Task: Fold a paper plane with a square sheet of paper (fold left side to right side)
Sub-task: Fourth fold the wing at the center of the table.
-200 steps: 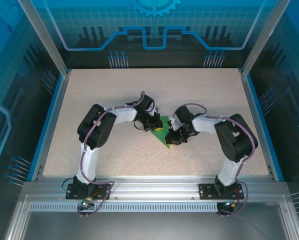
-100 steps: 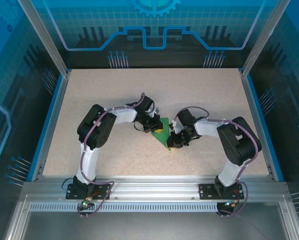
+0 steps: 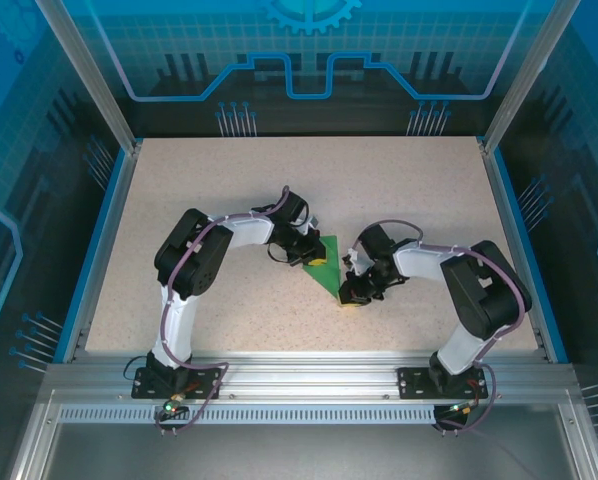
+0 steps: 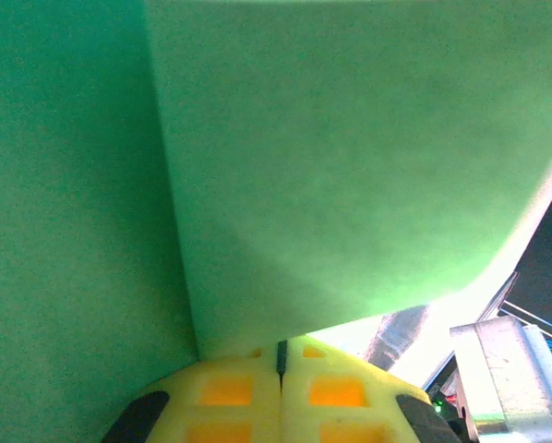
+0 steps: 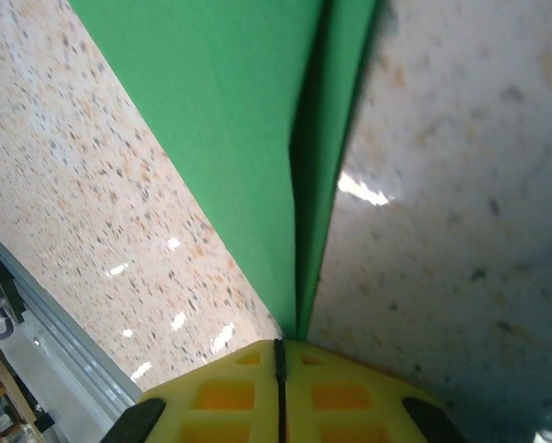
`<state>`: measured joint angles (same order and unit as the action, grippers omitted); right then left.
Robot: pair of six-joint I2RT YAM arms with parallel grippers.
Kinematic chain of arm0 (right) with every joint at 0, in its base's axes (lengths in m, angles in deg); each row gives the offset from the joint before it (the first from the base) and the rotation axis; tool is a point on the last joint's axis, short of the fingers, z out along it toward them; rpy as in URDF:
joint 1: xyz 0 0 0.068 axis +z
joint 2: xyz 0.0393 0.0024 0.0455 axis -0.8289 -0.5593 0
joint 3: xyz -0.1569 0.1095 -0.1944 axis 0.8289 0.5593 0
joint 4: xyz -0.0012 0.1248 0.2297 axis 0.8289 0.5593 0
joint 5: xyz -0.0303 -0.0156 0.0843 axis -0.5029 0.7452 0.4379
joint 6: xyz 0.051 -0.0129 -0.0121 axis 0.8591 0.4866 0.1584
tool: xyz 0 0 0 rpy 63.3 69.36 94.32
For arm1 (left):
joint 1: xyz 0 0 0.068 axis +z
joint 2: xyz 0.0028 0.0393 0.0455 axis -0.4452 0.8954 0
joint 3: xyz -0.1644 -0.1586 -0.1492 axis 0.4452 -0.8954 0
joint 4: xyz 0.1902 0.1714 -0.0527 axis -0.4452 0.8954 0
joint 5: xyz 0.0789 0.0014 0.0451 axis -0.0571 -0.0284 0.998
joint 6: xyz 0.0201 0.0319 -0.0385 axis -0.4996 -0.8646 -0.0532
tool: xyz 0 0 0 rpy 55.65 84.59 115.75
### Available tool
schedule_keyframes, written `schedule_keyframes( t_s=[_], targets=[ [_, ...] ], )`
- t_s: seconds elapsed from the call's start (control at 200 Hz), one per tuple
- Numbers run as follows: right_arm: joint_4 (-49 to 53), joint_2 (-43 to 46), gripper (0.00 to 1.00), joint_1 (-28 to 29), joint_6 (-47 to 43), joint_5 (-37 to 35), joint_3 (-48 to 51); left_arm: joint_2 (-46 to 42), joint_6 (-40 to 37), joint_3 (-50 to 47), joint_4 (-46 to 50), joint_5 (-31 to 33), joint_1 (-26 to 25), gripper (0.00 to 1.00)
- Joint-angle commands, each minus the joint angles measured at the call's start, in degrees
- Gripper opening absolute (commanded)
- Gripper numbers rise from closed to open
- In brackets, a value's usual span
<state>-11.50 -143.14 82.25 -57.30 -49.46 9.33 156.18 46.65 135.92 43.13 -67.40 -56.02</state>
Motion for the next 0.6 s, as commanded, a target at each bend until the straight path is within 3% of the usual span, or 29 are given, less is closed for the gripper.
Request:
schedule_keyframes(
  t_s=[0.0, 0.25, 0.595],
  targets=[
    [8.5, 2.3, 0.07, 1.1, -0.4, -0.8, 0.9, 1.2, 0.0, -2.1, 4.1, 5.8, 1.3, 0.05],
    [3.0, 4.4, 0.07, 0.3, 1.8, 4.9, -5.4, 1.1, 0.2, -2.0, 3.6, 5.4, 1.0, 0.05],
    [-5.2, -6.2, 0.06, -0.2, 7.3, -2.3, -12.1, 1.1, 0.2, -1.9, 3.6, 5.3, 0.9, 0.05]
  ],
)
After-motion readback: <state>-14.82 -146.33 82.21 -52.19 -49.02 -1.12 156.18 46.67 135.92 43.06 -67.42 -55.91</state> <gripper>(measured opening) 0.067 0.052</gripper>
